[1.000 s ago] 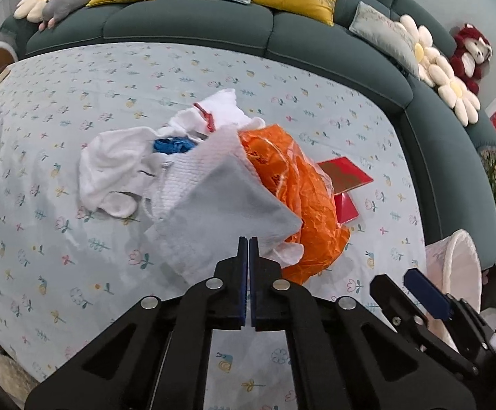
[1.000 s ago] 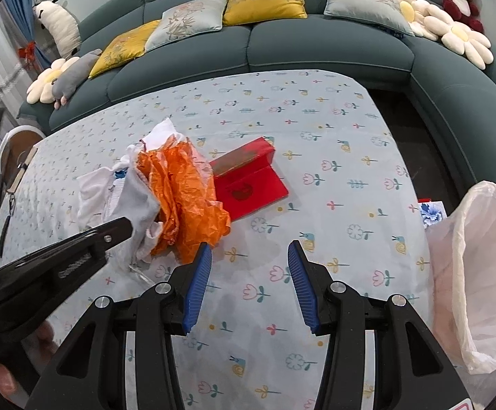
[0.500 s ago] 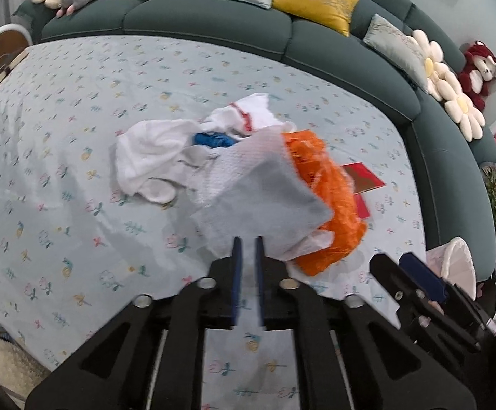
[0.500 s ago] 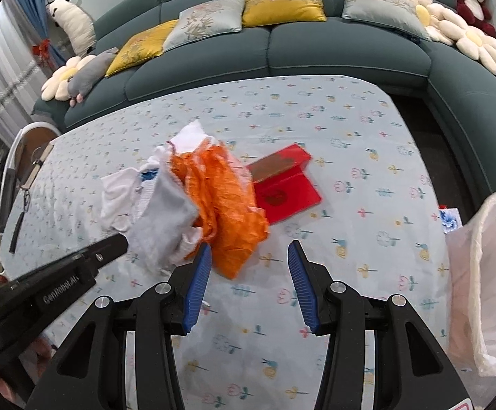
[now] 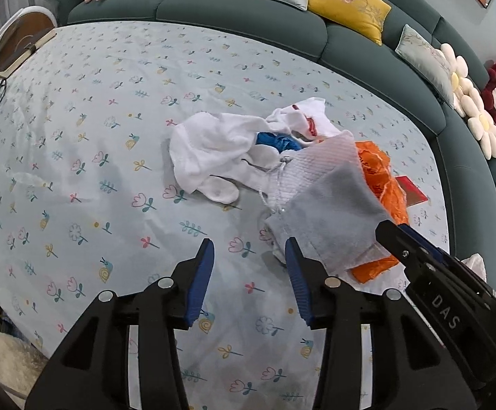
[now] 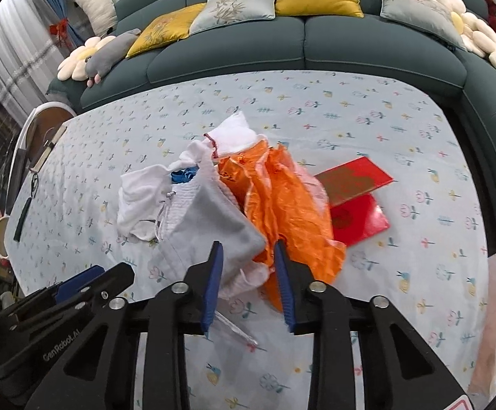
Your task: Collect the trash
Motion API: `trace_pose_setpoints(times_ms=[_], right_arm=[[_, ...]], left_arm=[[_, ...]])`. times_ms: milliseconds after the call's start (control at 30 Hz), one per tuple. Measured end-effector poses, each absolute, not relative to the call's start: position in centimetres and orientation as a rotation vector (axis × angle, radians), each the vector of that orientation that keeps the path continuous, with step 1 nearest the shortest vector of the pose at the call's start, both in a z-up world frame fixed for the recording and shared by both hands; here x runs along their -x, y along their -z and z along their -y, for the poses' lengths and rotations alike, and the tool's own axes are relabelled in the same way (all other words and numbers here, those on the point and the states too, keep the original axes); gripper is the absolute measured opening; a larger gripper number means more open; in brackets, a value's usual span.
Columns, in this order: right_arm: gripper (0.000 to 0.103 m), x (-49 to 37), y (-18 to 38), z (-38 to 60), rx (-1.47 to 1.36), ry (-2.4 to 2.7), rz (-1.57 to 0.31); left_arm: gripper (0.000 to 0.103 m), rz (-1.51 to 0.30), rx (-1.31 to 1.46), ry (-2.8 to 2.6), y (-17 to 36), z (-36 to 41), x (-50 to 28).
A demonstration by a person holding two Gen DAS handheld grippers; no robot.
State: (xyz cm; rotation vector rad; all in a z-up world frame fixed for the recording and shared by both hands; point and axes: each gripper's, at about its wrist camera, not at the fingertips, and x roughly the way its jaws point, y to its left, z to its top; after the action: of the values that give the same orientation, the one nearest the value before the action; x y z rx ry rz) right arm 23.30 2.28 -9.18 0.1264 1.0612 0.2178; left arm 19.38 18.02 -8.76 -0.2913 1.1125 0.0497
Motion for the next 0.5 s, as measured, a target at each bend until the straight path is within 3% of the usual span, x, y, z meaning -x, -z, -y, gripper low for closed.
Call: trace_pose_setpoints(times_ms=[67, 133, 433, 500], right_arm=[[0.004, -23.3, 9.2, -2.3, -0.126, -0.224, -1.062], [0.001, -22.9, 8.9, -2.1, -0.126, -0.225, -1.046], [0.001, -20.7, 7.2, 1.3, -0.186, -0.187, -1.008], [0.007, -20.8, 7.2, 1.5, -0.188, -0.189, -1.027]], left_arm=[[0.041, -1.116, 0.294, -0.05, 8.9, -18.1, -19.5], [0.041, -1.12, 0.295, -0.049, 9.1, -17.9, -19.5], [0.042, -1.132, 0.287, -0.023, 9.1, -16.1, -18.9], [0.047, -1.131, 0.294, -0.025, 9.0, -15.8, -18.7]])
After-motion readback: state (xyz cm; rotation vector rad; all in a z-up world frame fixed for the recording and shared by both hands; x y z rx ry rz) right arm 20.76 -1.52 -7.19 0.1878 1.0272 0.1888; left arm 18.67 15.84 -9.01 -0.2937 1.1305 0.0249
